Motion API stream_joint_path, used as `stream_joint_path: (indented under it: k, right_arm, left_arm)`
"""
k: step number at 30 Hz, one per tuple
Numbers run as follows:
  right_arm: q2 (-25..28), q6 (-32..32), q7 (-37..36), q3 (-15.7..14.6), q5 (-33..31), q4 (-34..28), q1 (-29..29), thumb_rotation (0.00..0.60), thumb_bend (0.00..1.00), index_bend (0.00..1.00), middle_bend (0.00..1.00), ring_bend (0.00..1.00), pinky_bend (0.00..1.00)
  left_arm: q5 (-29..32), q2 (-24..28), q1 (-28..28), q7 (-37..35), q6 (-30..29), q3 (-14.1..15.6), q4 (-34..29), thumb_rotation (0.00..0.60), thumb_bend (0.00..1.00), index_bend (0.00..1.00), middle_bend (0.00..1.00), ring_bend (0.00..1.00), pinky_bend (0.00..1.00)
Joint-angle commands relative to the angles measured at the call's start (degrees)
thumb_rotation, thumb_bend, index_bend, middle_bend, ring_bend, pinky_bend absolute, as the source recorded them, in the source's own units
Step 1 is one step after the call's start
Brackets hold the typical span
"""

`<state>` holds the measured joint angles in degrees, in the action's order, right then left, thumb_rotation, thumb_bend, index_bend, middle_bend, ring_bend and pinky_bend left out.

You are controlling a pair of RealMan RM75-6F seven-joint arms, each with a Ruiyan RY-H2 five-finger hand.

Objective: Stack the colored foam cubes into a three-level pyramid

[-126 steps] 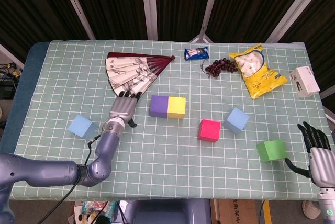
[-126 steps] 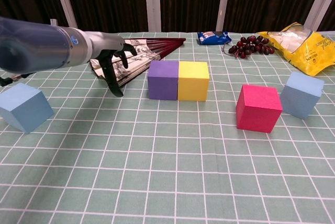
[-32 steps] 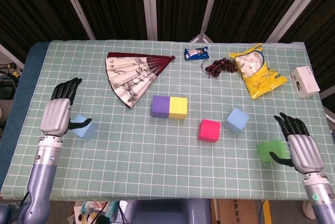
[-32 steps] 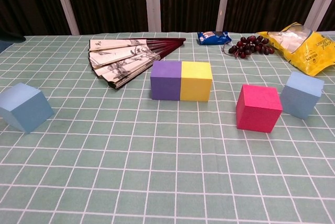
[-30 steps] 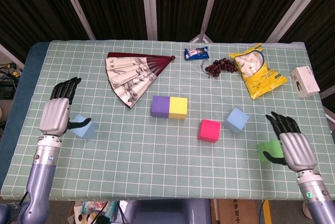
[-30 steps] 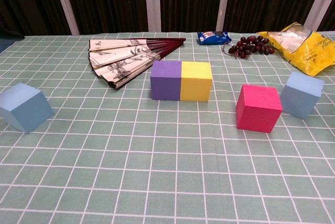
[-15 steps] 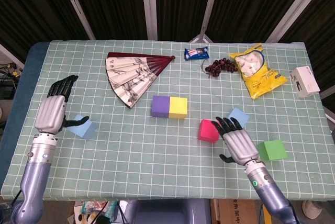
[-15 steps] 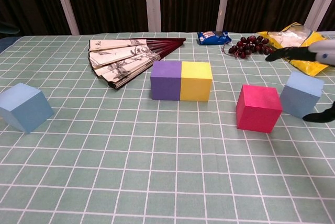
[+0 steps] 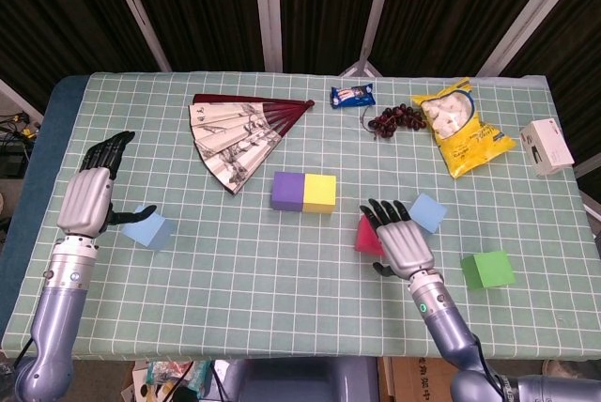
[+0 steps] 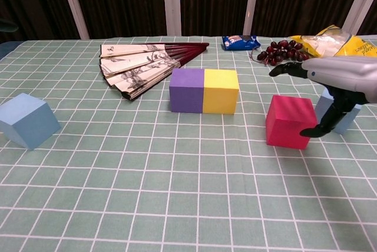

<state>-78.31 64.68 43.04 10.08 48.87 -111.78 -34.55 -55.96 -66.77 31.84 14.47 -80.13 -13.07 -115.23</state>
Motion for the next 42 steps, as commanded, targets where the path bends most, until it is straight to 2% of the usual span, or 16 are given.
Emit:
stream_joint_path:
  k: [1, 9, 17, 24, 28, 36, 42]
  right_arm:
    - [-0.63, 0.35, 0.57, 0.43, -2.07, 1.27, -1.04, 0.6, 0.24, 0.0, 0.07, 0.01, 0.0]
    - [-1.82, 0.86, 1.86, 0.4, -8.05, 3.76, -2.99, 0.6, 0.24, 0.0, 0.1, 0.03, 0.0]
    - [-3.88, 1.14, 1.13, 0.8, -10.35, 6.65, -4.6, 0.6, 0.25, 0.0, 0.1, 0.05, 0.0]
    - [-4.96, 1.31, 0.33, 0.49, -11.68, 8.74, -5.26, 0.6, 0.31, 0.0, 0.15, 0.08, 0.0]
    - [-5.43, 1.41, -0.62, 0.46, -11.37, 9.79, -5.49, 0.6, 0.31, 0.0, 0.24, 0.1, 0.0]
    - [-6.43, 0.96, -2.74, 0.28, -9.98, 11.38, -5.79, 0.6, 0.32, 0.0, 0.34, 0.17, 0.0]
    - [-6.98, 0.73, -3.61, -0.03, -8.06, 12.93, -6.23, 0.6, 0.32, 0.0, 0.36, 0.19, 0.0]
  left_arm:
    - [-0.16, 0.05, -0.16, 0.07, 0.23, -0.12, -0.12, 0.6, 0.07, 0.0, 0.04, 0.06, 0.05]
    - [-0.41, 0.1, -0.66, 0.19, 0.76, -0.72, -0.45, 0.6, 0.07, 0.0, 0.04, 0.06, 0.05]
    - [-0.59, 0.23, -1.14, -0.13, 1.18, -1.35, -0.61, 0.6, 0.07, 0.0, 0.04, 0.06, 0.05]
    - [-0.48, 0.32, -1.44, -0.41, 1.75, -1.82, -0.57, 0.6, 0.07, 0.0, 0.04, 0.06, 0.05]
    - [-0.43, 0.25, -1.56, -0.39, 1.95, -2.04, -0.52, 0.6, 0.07, 0.0, 0.04, 0.06, 0.05]
    - [-0.29, 0.12, -1.79, -0.46, 2.12, -2.5, -0.36, 0.6, 0.07, 0.0, 0.04, 0.06, 0.05]
    - [-0.13, 0.01, -1.92, -0.51, 2.48, -2.76, -0.06, 0.6, 0.07, 0.0, 0.04, 0.06, 0.05]
